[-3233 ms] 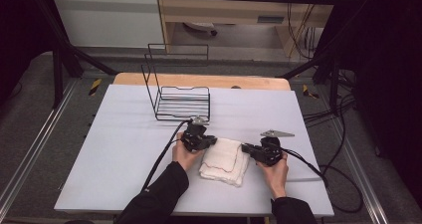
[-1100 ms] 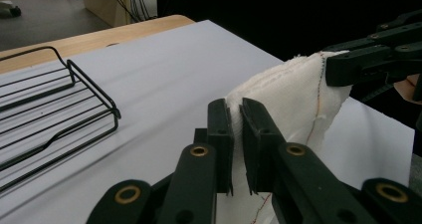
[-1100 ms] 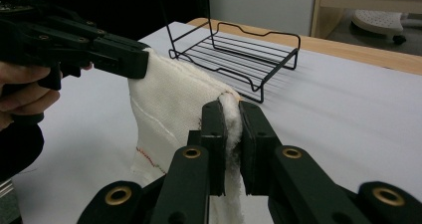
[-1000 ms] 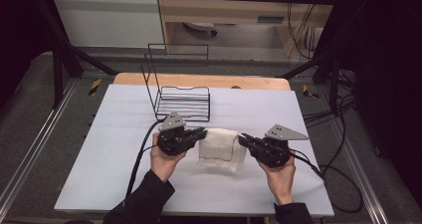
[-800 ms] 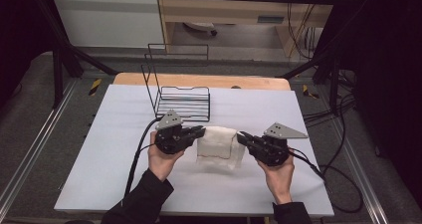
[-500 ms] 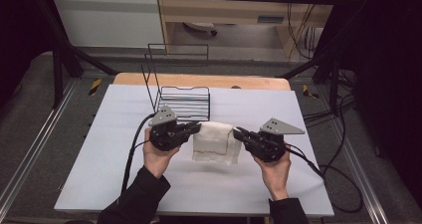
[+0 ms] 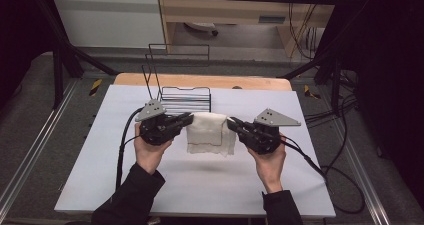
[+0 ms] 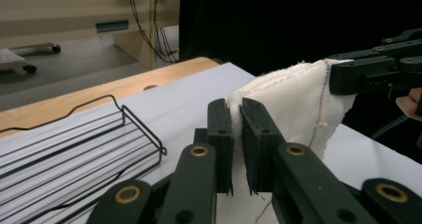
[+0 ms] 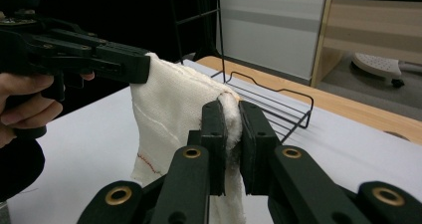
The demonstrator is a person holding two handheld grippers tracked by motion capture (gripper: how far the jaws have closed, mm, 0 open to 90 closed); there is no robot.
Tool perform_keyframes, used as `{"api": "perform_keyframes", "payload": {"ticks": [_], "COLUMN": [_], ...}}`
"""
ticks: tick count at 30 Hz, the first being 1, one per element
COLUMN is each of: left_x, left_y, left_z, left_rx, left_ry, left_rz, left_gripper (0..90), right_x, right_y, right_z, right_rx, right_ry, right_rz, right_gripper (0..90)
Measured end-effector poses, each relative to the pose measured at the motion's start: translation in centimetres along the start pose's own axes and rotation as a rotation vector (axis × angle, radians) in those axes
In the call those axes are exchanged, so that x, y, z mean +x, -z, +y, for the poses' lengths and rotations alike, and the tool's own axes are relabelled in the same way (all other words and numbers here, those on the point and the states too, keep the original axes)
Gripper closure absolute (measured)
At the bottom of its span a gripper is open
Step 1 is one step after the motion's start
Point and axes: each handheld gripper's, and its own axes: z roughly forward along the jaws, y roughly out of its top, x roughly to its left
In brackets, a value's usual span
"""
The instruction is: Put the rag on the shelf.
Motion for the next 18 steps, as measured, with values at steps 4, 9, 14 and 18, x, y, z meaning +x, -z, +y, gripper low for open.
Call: {"api": "perform_keyframes", "payload": {"ticks": [4, 9, 14, 18], "left_x": [0.4, 0.8, 1.2, 1.5], "left_y": [0.6, 1.3, 1.9, 2.3], "left_z": [0.4, 1.0, 1.7, 2.3], "left_rx": [-0.029, -0.065, -0.1, -0.124], "left_ry": [-0.001, 0.002, 0.005, 0.007], "left_rz": [0.01, 0.021, 0.034, 0.046], "left_gripper": [82.8, 82.8, 82.8, 82.8], "right_x": [0.3, 0.7, 1.0, 1.4], "right_y": [-0.5, -0.8, -1.2, -1.6], "right_z": [1.0, 2.0, 3.2, 4.0], "right_rx": [-0.019, -0.036, -0.059, -0.071], "right_ry": [0.012, 0.024, 0.038, 0.05], "right_rz": [0.005, 0.007, 0.008, 0.004], "right_gripper": [82.5, 82.5, 82.5, 82.5]}}
